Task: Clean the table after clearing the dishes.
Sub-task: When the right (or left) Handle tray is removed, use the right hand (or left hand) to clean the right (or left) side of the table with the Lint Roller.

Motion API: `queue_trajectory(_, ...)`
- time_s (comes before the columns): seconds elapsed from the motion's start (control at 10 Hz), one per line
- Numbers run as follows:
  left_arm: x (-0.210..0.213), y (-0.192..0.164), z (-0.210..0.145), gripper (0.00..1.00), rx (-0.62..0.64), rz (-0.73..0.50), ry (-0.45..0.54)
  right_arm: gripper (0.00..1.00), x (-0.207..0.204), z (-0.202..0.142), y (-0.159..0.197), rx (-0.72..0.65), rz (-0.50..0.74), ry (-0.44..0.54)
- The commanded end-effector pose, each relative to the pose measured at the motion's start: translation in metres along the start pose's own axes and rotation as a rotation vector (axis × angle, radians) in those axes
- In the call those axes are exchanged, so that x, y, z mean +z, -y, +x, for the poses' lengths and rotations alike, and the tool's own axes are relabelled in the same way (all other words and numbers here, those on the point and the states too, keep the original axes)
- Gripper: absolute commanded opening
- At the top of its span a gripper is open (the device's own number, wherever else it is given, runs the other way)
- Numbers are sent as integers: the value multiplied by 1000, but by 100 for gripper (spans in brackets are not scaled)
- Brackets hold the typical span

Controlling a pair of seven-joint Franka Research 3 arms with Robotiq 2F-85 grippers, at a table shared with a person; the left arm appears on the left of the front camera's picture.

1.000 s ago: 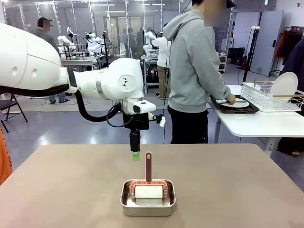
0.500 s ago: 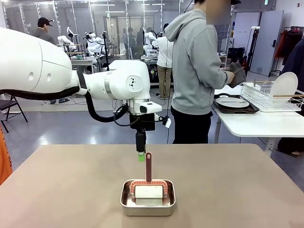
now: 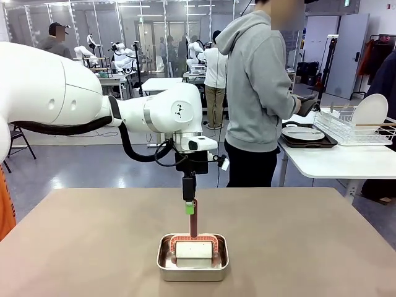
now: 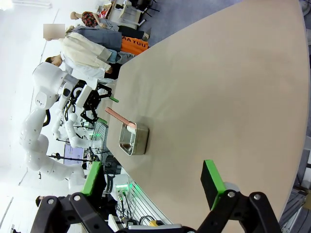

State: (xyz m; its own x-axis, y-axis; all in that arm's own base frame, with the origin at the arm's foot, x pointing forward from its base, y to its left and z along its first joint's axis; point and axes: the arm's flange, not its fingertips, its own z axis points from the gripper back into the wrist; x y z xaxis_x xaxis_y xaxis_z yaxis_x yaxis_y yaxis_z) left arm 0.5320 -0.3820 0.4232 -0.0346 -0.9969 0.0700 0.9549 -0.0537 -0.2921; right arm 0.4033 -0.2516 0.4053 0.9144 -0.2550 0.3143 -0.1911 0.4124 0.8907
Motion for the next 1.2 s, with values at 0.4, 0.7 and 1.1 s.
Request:
queue_trajectory(0.4,-10,-1,11,100,-24,-43,-30,100,1,-1,-3,13,9,3)
queue_trajectory(0.7,-14,-4,12,100,-22,-74,-41,100,1,-1,-3,13,9,3)
queue_trajectory(1.1,-20,-7,13,100,-33,-88,-30,100,1,-1,-3,13,9,3)
